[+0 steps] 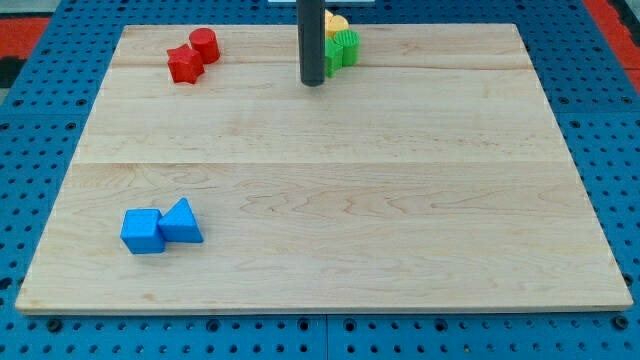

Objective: Move the red circle left a bit and slightly down

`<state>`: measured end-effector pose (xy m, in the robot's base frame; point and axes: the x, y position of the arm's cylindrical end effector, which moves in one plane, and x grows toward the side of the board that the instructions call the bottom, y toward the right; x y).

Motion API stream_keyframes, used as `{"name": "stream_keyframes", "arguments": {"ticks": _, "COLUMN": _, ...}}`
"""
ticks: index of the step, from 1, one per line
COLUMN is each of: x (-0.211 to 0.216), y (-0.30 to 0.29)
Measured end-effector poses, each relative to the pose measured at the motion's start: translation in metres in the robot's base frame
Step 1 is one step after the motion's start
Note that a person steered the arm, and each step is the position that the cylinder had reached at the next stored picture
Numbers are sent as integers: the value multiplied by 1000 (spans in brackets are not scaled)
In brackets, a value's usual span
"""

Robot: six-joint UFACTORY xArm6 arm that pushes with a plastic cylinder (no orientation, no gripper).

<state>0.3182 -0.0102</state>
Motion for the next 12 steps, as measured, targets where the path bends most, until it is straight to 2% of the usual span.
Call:
{"name": "stream_keyframes", "arguments": {"ticks": 1, "x": 19, "y": -10}}
{"name": "stream_keyframes", "arguments": {"ticks": 2, "x": -12, "y": -30}}
{"name": "stream_keyframes", "arguments": {"ticks": 3, "x": -76, "y": -35}}
{"name": "stream_keyframes", "arguments": {"ticks": 4, "x": -111, "y": -57}}
{"name": "stream_keyframes", "arguments": {"ticks": 5, "x": -118, "y": -81}}
{"name": "stream_keyframes", "arguments": {"ticks": 6, "x": -73, "y": -75}}
{"name": "stream_keyframes", "arguments": {"ticks": 11, "x": -96, "y": -126}}
{"name": "stream_keyframes", "arguments": {"ticks": 12, "x": -111, "y": -140}}
